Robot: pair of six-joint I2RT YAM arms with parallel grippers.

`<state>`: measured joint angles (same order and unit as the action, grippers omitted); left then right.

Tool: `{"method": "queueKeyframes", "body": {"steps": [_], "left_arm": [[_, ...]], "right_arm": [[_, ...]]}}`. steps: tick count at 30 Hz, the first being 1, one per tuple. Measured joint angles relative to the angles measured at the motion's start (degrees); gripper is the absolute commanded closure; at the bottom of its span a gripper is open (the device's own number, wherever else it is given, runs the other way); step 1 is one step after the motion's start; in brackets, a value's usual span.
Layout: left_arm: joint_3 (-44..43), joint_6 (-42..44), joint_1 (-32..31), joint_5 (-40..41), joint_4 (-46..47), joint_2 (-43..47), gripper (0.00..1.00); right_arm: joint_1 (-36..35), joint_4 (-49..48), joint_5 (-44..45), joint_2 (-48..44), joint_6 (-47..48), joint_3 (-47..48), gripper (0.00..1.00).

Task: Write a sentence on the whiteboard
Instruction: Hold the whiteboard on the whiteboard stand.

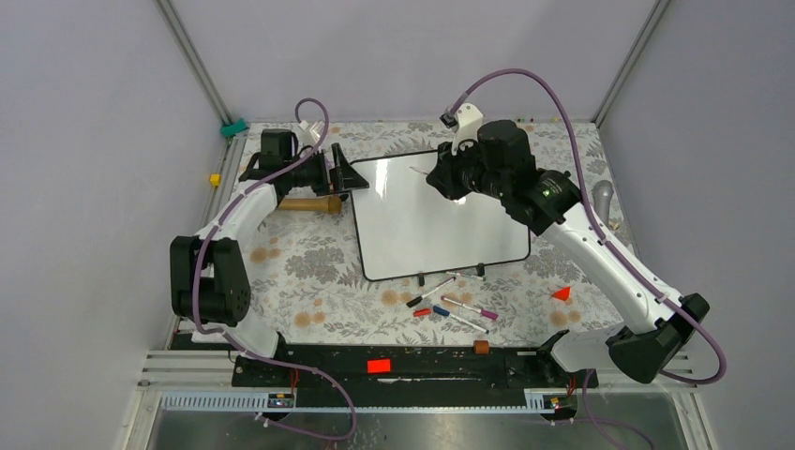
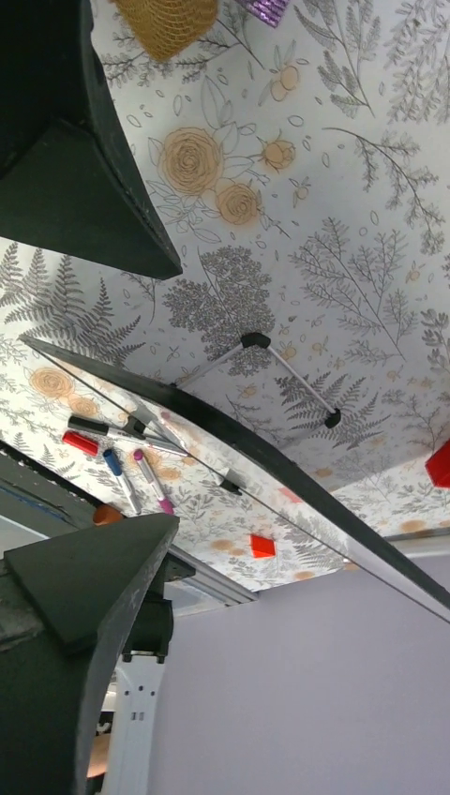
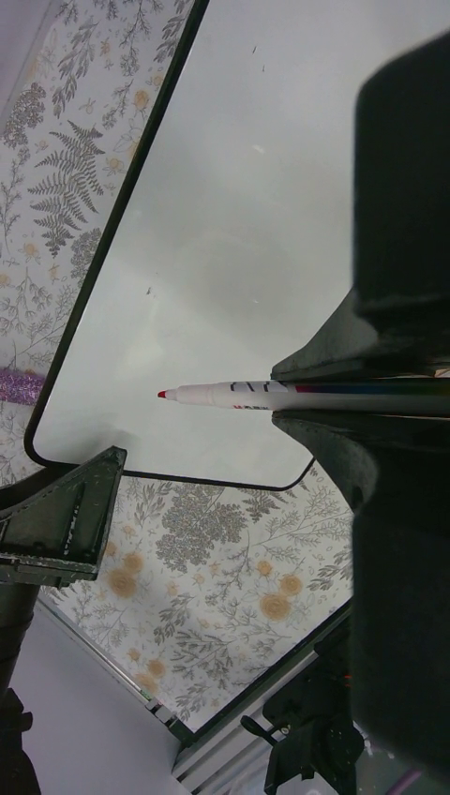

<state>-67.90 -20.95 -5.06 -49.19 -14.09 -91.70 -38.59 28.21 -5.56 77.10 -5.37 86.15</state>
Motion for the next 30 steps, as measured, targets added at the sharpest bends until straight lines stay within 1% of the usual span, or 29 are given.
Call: {"method": "queueKeyframes", "body": {"steps": [5, 14, 22, 30], "left_arm": [[-5.5, 3.4, 0.1, -5.0, -3.6, -4.3, 0.01], [-5.6, 6.6, 0.1, -5.5, -7.6, -4.4, 0.01], [-5.6, 7.7, 0.1, -11.0, -8.6, -4.4, 0.01], [-5.2, 9.1, 0.0, -11.0, -9.4, -3.9, 0.01]], "right_arm": [[0.0, 0.0, -0.2, 0.0, 0.0, 0.1, 1.0], [0.0, 0.0, -0.2, 1.5, -0.2, 1.9, 1.0], [0.0, 0.0, -1.2, 2.8, -1.1, 2.8, 1.0], [0.0, 0.0, -1.6, 3.4, -2.1, 3.8, 1.0]]}}
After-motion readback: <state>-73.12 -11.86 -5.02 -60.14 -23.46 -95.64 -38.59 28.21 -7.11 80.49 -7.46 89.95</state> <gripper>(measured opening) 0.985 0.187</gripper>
